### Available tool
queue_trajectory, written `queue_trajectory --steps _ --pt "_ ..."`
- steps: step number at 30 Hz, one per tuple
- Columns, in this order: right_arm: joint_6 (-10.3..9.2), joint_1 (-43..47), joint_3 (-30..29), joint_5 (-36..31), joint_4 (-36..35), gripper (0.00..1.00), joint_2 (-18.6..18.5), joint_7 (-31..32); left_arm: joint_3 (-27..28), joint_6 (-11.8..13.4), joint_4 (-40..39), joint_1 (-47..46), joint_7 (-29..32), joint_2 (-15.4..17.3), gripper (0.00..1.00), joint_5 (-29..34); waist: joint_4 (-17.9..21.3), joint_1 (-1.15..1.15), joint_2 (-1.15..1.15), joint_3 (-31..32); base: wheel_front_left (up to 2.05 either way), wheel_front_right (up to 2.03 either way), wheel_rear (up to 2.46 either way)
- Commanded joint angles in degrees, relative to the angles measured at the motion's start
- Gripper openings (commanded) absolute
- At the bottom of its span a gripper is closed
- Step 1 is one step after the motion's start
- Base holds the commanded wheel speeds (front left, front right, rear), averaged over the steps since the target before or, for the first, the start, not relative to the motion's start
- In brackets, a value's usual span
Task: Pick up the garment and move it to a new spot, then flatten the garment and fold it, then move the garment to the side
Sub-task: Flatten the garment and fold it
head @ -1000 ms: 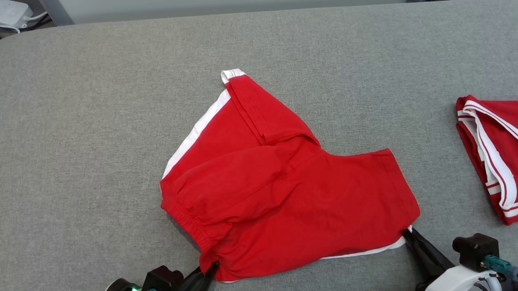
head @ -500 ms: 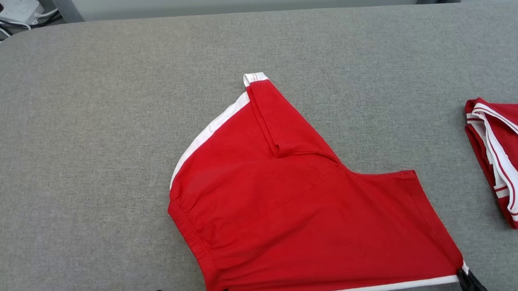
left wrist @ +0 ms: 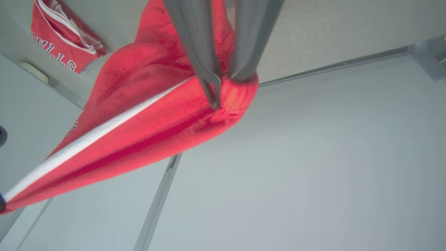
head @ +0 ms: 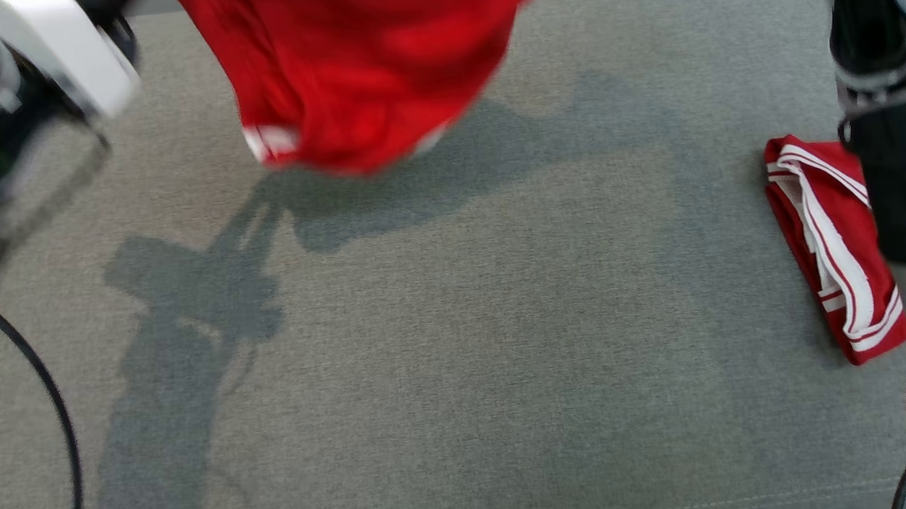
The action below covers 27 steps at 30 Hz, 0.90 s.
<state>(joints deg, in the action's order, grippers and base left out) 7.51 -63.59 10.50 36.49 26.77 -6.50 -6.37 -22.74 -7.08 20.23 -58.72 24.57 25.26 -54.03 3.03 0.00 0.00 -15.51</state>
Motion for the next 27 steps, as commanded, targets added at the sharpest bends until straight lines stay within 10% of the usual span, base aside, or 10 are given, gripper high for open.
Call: queue_trajectory --steps 1,4,10,27 --pt "-0.02 -4.87 2.19 -0.4 3.08 0.0 1.39 -1.9 3.58 -0.36 2.19 -8.46 -1.39 3.19 0.0 0.72 2.32 0.0 0.0 -0.82 0.0 0.0 0.0" --pt "-0.02 -8.54 5.23 -0.21 6.13 0.0 2.0 -3.7 3.57 -0.38 4.66 -13.28 -2.14 1.53 0.0 -1.24 2.61 0.0 0.0 -0.57 0.0 0.0 0.0" --pt "-0.02 15.75 18.65 9.22 1.76 0.0 -2.74 -5.11 -5.62 -0.4 2.94 7.18 -3.22 -1.04 0.0 -14.8 -0.24 0.0 0.0 -2.62 0.0 0.0 0.0" --pt "-0.02 51.35 10.52 11.65 -10.95 0.0 -7.34 -8.5 -12.37 -0.4 -1.86 33.94 -16.73 1.2 0.0 -23.45 -2.81 0.0 0.0 -1.05 0.0 0.0 0.0"
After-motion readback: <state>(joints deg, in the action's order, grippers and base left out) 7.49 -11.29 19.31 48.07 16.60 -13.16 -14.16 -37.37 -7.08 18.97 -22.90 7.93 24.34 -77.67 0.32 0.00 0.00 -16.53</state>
